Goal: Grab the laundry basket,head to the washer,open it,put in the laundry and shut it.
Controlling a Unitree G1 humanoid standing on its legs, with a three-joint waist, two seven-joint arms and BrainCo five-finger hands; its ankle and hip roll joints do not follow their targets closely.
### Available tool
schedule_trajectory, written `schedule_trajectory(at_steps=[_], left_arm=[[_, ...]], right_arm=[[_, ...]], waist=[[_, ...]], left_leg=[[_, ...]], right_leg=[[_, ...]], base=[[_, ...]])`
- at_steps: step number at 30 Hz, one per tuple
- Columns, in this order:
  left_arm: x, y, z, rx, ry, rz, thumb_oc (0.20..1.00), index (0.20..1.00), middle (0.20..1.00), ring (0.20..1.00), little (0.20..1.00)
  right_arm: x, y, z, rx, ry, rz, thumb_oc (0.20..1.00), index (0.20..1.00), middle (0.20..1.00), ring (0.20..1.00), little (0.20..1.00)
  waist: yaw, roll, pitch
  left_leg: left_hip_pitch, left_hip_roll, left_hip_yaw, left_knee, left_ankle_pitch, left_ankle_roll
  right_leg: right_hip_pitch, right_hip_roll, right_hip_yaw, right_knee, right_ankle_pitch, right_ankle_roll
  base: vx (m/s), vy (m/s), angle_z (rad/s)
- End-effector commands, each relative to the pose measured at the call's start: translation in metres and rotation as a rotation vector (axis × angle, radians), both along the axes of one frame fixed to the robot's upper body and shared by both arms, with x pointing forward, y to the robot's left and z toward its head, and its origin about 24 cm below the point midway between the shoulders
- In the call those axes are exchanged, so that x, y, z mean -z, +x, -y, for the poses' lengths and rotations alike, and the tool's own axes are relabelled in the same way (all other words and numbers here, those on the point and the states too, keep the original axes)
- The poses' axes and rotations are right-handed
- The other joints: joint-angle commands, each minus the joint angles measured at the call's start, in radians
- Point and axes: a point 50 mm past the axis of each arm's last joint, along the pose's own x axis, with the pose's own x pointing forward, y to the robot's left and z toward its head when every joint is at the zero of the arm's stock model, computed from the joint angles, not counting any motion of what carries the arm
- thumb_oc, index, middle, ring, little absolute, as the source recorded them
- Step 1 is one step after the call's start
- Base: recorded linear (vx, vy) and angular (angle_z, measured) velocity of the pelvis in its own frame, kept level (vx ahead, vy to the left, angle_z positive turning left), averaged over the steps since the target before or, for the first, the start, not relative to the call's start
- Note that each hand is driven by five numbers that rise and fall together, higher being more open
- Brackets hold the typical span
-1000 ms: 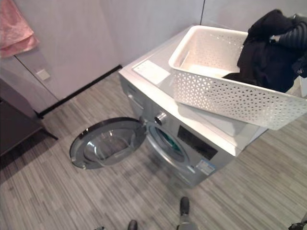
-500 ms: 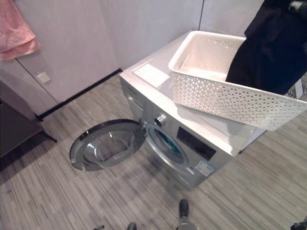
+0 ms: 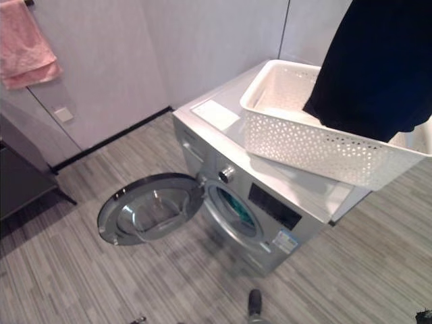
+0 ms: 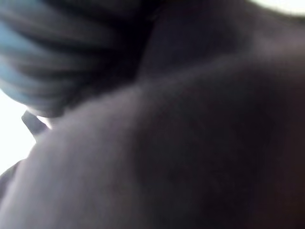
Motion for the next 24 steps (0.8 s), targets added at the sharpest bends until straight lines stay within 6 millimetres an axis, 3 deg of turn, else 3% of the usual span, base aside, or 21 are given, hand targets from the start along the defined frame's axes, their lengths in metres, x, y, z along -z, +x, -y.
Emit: schedule_trajectory(at_steps=[1,7,8,15,24], left_arm=[[-0.008,-0.005,-0.040,0.050,0.140,-0.052,1.000,1.000,1.000,1.000,1.000],[-0.008,-0.004,-0.039,0.061,0.151,-0.048,1.000,1.000,1.000,1.000,1.000],[-0.008,-0.002,-0.037,0.067,0.153,-0.042,1.000,1.000,1.000,1.000,1.000],[-0.007,0.000,-0.034,0.085,0.160,-0.040,1.000,1.000,1.000,1.000,1.000],[-0.006,-0.009,-0.033,0.107,0.171,-0.074,1.000,1.000,1.000,1.000,1.000]], right_arm=[[-0.029,-0.029,0.007,0.019,0.017,0.186,0.200,0.200,0.200,0.200,0.200],[-0.024,-0.034,-0.009,-0.086,-0.023,0.274,0.200,0.200,0.200,0.200,0.200],[-0.027,-0.041,-0.019,-0.130,-0.045,0.333,0.200,0.200,0.200,0.200,0.200],[-0.031,-0.071,-0.034,-0.215,-0.092,0.539,0.200,0.200,0.200,0.200,0.200],[-0.026,-0.088,-0.051,-0.304,-0.125,0.665,0.200,0.200,0.200,0.200,0.200]], waist=[[0.014,-0.103,-0.048],[0.011,-0.103,-0.051],[0.010,-0.100,-0.052],[0.004,-0.096,-0.062],[0.001,-0.095,-0.070]], left_leg=[[0.067,0.012,0.014,-0.029,0.066,0.015],[0.075,0.006,0.022,-0.029,0.050,0.020],[0.077,0.003,0.024,-0.029,0.045,0.023],[0.086,-0.008,0.024,-0.029,0.026,0.029],[0.095,-0.017,0.033,-0.029,0.004,0.036]], right_leg=[[0.105,-0.058,0.083,0.009,-0.119,0.080],[0.106,-0.060,0.091,0.008,-0.117,0.083],[0.105,-0.063,0.094,0.009,-0.116,0.084],[0.111,-0.071,0.094,0.009,-0.116,0.088],[0.108,-0.078,0.103,0.009,-0.112,0.091]], base=[[0.00,0.000,0.00],[0.00,0.011,-0.02],[-0.01,0.018,-0.04],[0.00,0.004,0.00],[0.00,0.006,-0.04]])
